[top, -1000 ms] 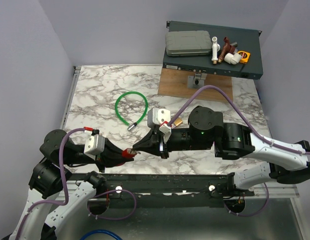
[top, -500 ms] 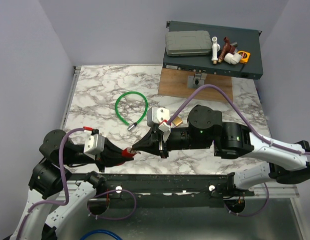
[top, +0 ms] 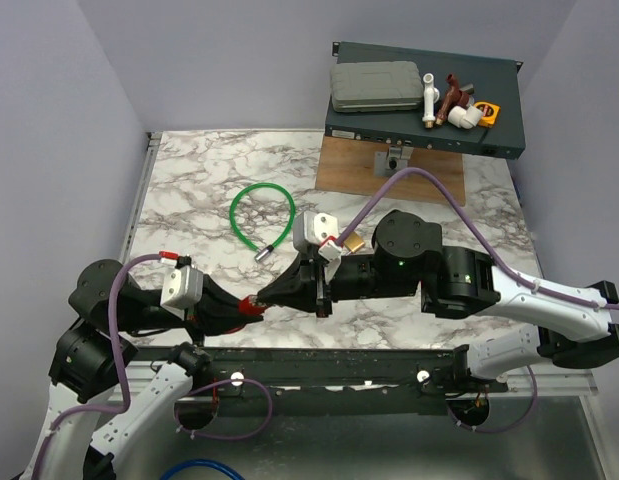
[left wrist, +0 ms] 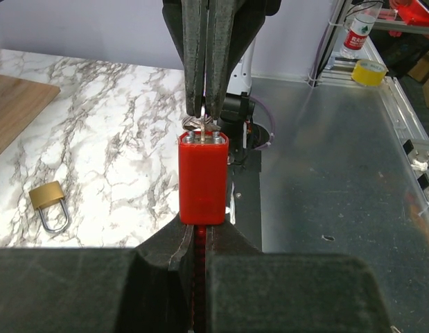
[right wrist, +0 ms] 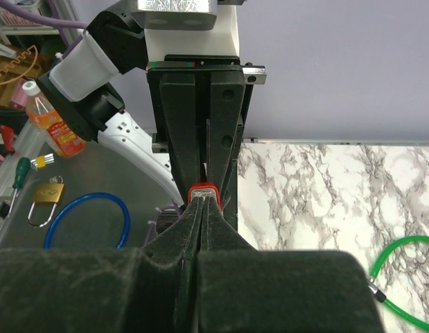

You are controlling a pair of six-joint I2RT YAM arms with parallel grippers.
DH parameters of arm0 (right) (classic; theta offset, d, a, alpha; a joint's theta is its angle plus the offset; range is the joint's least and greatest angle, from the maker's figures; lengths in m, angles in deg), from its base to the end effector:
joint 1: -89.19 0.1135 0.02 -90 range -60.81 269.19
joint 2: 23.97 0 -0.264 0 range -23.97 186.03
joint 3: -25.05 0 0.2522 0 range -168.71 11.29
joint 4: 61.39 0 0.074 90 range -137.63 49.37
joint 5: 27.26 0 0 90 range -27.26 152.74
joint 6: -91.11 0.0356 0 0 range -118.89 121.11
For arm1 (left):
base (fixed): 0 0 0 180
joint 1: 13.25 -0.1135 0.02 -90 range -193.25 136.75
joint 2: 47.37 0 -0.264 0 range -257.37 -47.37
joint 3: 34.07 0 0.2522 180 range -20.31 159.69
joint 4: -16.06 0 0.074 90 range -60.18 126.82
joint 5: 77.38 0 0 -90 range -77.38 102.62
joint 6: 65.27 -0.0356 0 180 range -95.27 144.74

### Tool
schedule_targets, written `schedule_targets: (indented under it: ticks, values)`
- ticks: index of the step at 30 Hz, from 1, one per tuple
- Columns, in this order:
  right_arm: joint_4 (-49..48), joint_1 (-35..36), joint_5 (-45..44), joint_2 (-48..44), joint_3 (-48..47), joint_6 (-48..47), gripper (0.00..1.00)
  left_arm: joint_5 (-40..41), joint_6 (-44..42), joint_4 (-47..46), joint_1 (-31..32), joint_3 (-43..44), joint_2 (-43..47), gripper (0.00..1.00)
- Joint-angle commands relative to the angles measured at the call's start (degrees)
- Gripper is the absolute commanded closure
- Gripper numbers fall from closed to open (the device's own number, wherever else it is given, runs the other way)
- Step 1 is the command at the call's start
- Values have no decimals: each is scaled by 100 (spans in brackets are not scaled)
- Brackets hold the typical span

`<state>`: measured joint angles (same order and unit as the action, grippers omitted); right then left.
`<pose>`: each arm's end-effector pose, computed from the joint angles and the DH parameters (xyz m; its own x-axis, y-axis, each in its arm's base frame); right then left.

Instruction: Unlock with the key

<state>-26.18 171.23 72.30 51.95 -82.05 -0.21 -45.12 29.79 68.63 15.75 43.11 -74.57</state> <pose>0.0330 0.2785 0.4925 0.0133 -0.0689 -0.9975 -0.9995 -0.0291 -0.0113 0.0206 -0.0459 0.4231 -0.1274 0.0168 -0.9917 0.9903 0.0590 -0.1262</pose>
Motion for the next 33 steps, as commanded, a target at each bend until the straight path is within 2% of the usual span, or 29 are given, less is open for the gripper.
schedule_targets:
  ticks: [1,5,7,12,15,20,21,23,28,30,33]
  values:
    - [774,22,330,402,228,115,99,-129,6,-774,-34,342,-101,100]
    - [1033,-20,-7,260,117,412,98,-89,-156,-607,-34,330,-66,100]
    - [1132,-31,-249,116,13,485,83,-104,-388,-360,-34,331,-79,100]
    - [1193,-39,-1018,-206,-75,797,40,-23,-1699,685,-35,205,-211,100]
    - [944,-40,-1461,-538,292,908,30,272,-2575,1366,-34,29,-334,100]
    - [-46,-43,-1799,-1257,1520,236,21,928,-4205,2553,-34,-145,-707,100]
    - [-297,-39,-1924,-1338,1735,190,17,1065,-4524,2745,-34,-145,-785,100]
    - [-762,-40,-2207,-1520,2217,193,0,1465,-5081,3045,-36,-76,-935,100]
    - [-1913,-119,-3190,-1854,3494,566,0,2497,-6092,3367,-34,99,-1050,100]
    - [-1856,-274,-3117,-1769,3616,706,0,2614,-6398,3600,-34,233,-1038,100]
    - [-1319,-454,-2785,-1475,3193,777,1,2691,-6962,4132,-34,437,-1131,100]
